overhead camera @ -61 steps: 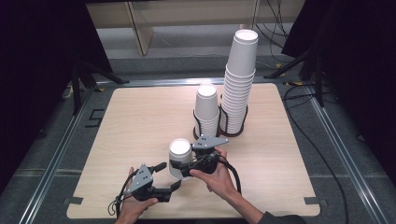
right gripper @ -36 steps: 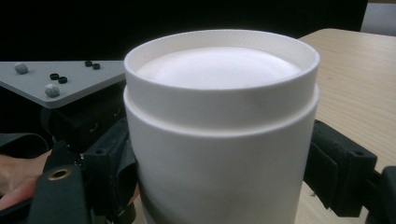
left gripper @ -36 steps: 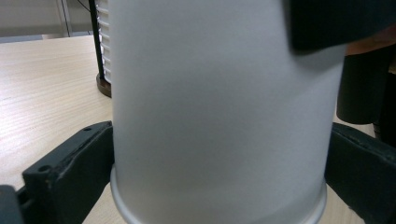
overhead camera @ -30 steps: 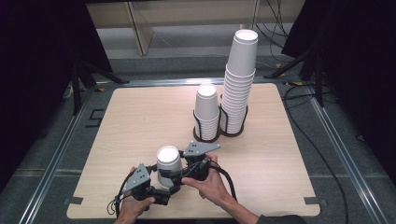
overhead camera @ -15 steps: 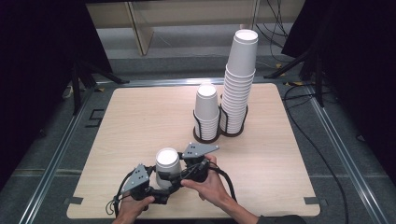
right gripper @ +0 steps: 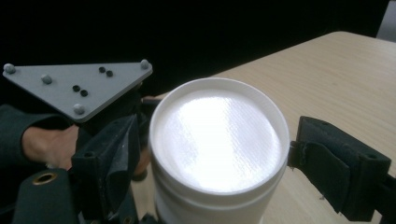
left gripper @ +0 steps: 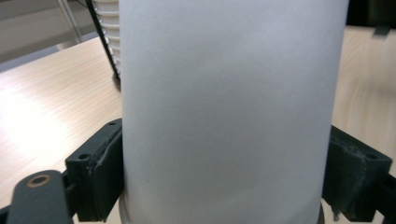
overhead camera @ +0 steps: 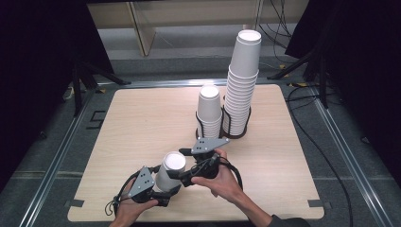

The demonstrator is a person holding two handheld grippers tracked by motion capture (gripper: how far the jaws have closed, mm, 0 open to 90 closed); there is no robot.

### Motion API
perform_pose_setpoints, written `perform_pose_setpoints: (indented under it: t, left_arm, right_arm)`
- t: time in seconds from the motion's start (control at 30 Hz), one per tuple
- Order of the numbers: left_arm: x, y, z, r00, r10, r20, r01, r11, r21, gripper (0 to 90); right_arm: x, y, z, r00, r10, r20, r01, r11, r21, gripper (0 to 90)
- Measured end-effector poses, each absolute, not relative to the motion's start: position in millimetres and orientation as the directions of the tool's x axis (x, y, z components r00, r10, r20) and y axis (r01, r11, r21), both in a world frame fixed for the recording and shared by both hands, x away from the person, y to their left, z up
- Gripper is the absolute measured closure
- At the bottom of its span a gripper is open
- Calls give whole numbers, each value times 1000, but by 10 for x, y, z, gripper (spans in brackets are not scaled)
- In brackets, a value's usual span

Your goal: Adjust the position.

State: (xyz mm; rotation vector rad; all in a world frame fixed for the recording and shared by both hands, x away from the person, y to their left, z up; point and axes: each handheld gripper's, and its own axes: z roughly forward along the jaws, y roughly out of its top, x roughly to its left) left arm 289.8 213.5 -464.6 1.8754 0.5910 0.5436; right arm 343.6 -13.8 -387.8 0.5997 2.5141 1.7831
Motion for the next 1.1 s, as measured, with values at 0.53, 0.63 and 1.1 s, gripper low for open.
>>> perform_pose_setpoints:
  t: [0.53,0.63,1.1]
  left_arm:
    - [2828,2082,-4589,837,497,228,125,-580,805,145]
    - [2824,2086,-4577,855,451,255,105,-634,766,146]
    - [2762,2022,-4584,875,377,304,51,-696,716,151]
  right_arm:
    - [3414,-222,-3842,-967,220,128,228,531,816,159]
    - [3400,-197,-3882,-973,196,124,215,565,797,160]
    - [3368,-81,-4054,-981,128,148,195,638,745,182]
